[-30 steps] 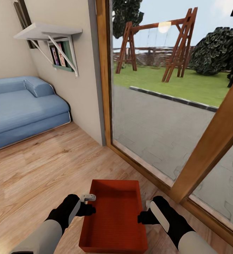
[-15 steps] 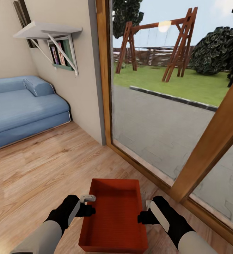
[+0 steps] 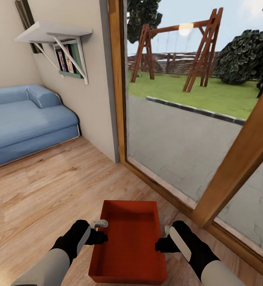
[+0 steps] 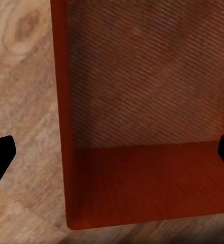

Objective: Move the two storage containers from the living room to the garage. In the garage, place one container on the floor and stack the other container on top of it (either order is fine).

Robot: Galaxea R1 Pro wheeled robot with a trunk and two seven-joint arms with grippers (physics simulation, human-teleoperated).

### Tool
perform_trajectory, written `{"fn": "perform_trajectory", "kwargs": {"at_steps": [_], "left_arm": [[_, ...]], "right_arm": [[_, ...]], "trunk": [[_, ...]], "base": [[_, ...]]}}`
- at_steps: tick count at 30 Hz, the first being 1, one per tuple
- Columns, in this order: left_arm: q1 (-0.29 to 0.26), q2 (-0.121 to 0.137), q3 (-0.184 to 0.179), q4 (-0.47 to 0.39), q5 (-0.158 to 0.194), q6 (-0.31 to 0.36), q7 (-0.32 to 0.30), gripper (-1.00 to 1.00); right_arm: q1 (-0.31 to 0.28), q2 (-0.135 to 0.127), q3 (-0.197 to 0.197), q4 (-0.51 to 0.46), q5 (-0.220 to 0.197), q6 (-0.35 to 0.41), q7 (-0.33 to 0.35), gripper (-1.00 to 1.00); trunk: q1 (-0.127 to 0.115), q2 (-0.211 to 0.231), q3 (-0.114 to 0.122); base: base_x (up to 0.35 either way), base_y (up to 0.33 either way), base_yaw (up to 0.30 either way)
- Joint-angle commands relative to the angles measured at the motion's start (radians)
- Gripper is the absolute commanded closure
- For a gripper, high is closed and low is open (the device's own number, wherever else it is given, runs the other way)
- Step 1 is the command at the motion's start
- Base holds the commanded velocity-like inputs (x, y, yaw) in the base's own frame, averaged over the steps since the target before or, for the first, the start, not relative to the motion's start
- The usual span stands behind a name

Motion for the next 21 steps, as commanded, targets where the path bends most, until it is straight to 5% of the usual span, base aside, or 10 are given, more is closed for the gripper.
{"fn": "perform_trajectory", "kwargs": {"at_steps": [1, 16, 21], "left_arm": [[0.000, -0.001, 0.005, -0.001, -0.004, 0.005, -0.005, -1.00], [0.000, -0.001, 0.005, -0.001, -0.004, 0.005, -0.005, -1.00], [0.000, -0.001, 0.005, -0.002, -0.003, 0.005, -0.005, -1.00]], "right_arm": [[-0.001, -0.001, 0.005, -0.001, -0.011, 0.002, -0.009, -1.00], [-0.001, -0.001, 0.005, -0.001, -0.011, 0.002, -0.009, -1.00], [-0.001, -0.001, 0.005, -0.001, -0.011, 0.002, -0.009, -1.00]], "trunk": [[0.000, -0.001, -0.001], [0.000, -0.001, -0.001], [0.019, -0.036, -0.017]], "base": [[0.000, 0.000, 0.000], [0.000, 0.000, 0.000], [0.000, 0.000, 0.000]]}}
